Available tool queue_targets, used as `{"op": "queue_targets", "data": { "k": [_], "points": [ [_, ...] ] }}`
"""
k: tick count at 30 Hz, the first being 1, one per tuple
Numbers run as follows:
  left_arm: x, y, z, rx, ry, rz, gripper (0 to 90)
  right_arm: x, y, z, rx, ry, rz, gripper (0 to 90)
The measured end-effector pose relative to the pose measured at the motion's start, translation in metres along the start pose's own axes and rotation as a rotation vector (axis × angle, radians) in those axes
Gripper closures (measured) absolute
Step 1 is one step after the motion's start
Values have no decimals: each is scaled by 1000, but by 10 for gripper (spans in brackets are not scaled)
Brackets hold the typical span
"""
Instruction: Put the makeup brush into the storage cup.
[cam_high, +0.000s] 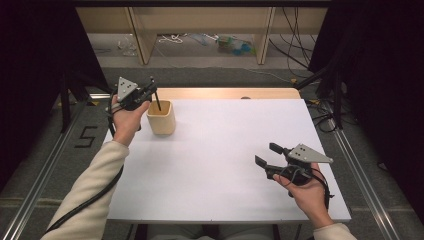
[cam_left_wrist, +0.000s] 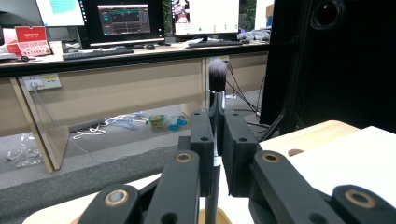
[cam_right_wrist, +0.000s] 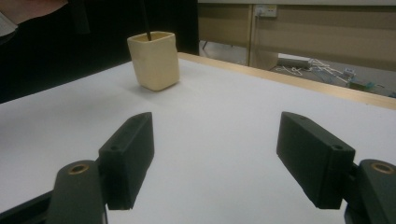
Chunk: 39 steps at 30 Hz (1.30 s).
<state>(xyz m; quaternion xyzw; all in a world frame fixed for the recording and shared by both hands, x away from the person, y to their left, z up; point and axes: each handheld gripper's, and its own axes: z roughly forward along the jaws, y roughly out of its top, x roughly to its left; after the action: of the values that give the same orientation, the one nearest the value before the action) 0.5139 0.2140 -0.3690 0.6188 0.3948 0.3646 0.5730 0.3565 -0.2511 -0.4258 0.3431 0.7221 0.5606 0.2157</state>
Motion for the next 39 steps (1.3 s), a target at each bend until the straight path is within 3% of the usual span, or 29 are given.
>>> {"op": "queue_targets", "data": {
  "k": [39],
  "points": [
    [4,-13,7,12,4,0,838,0,0,0,5,1,2,286]
  ]
}}
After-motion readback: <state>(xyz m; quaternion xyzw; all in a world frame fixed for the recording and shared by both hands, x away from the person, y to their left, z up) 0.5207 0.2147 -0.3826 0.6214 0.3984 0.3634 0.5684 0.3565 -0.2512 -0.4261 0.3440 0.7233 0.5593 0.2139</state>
